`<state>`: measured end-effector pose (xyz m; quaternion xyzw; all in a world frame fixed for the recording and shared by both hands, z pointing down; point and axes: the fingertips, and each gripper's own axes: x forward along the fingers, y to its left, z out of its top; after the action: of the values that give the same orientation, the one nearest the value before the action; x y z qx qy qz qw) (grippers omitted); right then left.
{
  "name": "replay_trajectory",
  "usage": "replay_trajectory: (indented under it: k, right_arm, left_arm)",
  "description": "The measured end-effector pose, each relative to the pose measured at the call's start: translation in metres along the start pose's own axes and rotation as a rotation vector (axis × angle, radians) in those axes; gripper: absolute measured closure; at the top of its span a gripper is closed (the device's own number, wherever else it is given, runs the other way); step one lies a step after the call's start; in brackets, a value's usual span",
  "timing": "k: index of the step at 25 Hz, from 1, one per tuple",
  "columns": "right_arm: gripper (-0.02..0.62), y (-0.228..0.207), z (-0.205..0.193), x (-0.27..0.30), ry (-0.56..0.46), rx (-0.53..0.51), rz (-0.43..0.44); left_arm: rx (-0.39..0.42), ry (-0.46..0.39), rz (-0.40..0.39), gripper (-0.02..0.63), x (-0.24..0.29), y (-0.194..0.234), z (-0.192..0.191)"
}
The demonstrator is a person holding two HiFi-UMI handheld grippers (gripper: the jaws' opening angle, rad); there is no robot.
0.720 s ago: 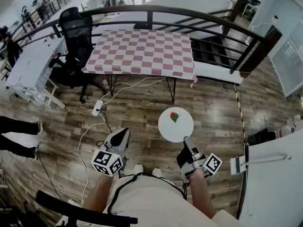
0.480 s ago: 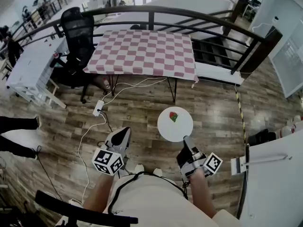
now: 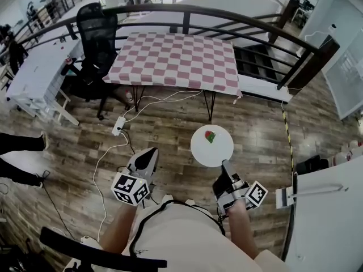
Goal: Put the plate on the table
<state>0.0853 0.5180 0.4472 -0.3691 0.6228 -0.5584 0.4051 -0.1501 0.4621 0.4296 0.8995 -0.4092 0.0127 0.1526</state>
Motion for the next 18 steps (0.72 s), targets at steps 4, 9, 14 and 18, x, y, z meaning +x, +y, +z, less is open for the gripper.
replay_trajectory:
  k: [4, 9, 14, 18]
  right_arm:
    - [0.575, 0.0, -0.013, 0.006, -0.007, -0.007, 0.0]
    - [0.574, 0.002, -0.032, 0.013, -0.008, -0.01, 0.008]
    - [0.575, 0.006, -0.047, 0.021, -0.002, -0.026, 0.014]
    - [0.575, 0.008, -0.057, 0.024, 0.002, -0.028, 0.013]
  left_arm:
    - [-0.004, 0.002, -0.004, 0.603, -0.011, 0.014, -0.002]
    - [-0.01, -0.005, -0.006, 0.603, -0.026, 0.03, -0.004]
    - [-0.019, -0.009, -0.001, 0.603, -0.041, 0.042, -0.005]
    - [-0.017, -0.009, 0.002, 0.603, -0.05, 0.05, -0.002]
